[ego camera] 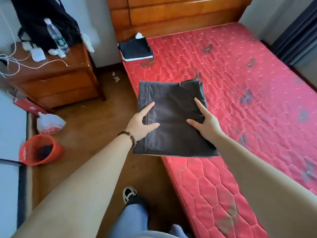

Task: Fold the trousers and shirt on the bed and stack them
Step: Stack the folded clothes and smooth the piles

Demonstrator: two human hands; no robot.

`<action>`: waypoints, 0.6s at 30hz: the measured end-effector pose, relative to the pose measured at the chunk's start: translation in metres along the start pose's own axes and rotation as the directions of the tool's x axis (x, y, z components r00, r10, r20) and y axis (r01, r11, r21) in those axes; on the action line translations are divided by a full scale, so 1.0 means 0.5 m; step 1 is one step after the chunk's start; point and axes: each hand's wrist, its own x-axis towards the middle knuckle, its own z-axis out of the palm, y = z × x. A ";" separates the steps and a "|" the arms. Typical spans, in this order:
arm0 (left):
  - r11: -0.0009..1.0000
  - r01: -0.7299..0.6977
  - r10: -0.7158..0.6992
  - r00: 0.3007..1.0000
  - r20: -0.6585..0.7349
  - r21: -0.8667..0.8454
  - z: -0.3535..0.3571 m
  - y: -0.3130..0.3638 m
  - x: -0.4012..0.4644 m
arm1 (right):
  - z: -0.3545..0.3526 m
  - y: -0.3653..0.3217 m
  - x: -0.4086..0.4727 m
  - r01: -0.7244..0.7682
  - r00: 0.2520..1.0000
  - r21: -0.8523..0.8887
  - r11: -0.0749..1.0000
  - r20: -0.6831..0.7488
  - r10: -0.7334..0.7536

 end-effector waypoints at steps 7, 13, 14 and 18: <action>1.000 0.019 -0.020 0.999 -0.028 -0.022 -0.165 -0.034 0.160 | 0.086 -0.113 0.205 -0.002 1.000 -0.033 0.999 0.022 0.003; 0.999 0.020 -0.021 0.999 -0.025 -0.036 -0.258 -0.064 0.353 | 0.127 -0.161 0.418 -0.001 0.999 -0.053 0.999 0.038 0.003; 0.999 0.030 -0.031 0.999 -0.023 -0.032 -0.272 -0.073 0.394 | 0.135 -0.164 0.461 -0.002 0.999 -0.055 0.998 0.043 0.004; 0.998 0.066 -0.067 0.997 -0.041 -0.026 -0.325 -0.110 0.587 | 0.170 -0.167 0.670 -0.005 0.998 -0.045 0.999 0.069 0.008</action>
